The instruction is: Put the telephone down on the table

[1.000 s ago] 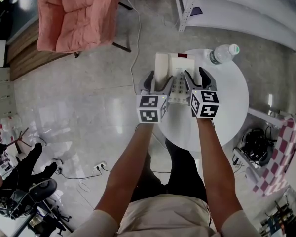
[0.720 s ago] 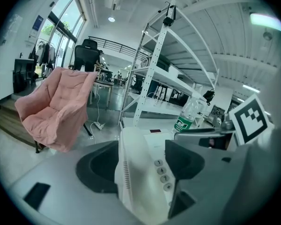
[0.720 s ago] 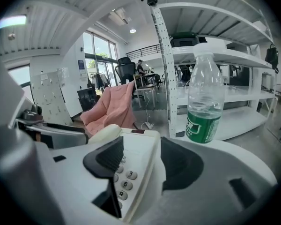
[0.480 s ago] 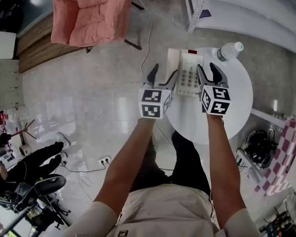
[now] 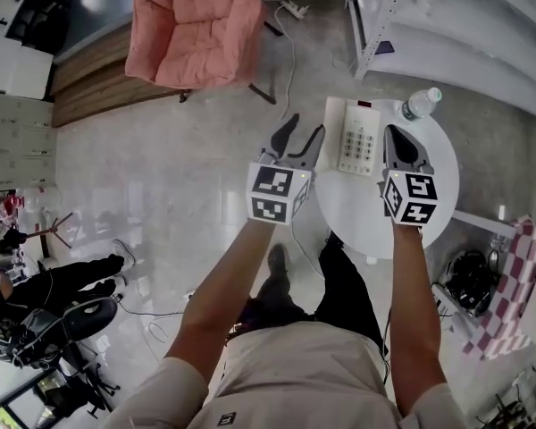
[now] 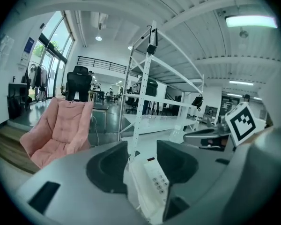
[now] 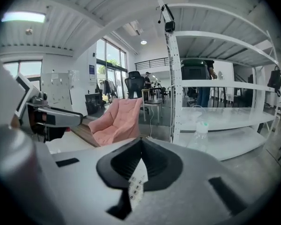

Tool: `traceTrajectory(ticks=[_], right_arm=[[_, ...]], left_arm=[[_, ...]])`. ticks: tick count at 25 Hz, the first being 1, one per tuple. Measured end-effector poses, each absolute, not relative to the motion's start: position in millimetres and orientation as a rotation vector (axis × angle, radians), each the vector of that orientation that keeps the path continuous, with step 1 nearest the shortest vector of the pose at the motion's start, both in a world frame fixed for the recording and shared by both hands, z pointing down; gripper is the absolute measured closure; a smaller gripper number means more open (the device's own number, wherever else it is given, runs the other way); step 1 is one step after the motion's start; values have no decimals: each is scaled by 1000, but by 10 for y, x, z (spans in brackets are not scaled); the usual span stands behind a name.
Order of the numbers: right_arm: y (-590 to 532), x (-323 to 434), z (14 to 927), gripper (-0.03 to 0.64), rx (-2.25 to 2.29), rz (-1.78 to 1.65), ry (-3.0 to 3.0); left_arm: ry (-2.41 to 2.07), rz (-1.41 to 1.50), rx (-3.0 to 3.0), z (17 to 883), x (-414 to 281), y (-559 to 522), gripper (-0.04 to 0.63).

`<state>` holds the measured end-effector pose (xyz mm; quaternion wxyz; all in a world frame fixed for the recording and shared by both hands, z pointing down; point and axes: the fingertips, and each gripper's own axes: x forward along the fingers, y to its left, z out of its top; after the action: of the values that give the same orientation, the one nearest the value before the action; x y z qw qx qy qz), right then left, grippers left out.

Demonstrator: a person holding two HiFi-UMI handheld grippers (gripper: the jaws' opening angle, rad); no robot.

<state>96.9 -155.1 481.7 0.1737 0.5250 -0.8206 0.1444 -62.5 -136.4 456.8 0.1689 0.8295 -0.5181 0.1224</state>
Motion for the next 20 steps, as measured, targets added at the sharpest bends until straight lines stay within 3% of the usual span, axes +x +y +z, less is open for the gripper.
traceTrajectory(ticks=[10,20], right_arm=[[-1019,735,3785,623,1455,315,-2432],[-234,549,2971,624,1381,282,-2471]], left_arm=[[-1439,244,2522,3362,-803,-810,545],[-1392,173,2653,2452,-994,-61,561]])
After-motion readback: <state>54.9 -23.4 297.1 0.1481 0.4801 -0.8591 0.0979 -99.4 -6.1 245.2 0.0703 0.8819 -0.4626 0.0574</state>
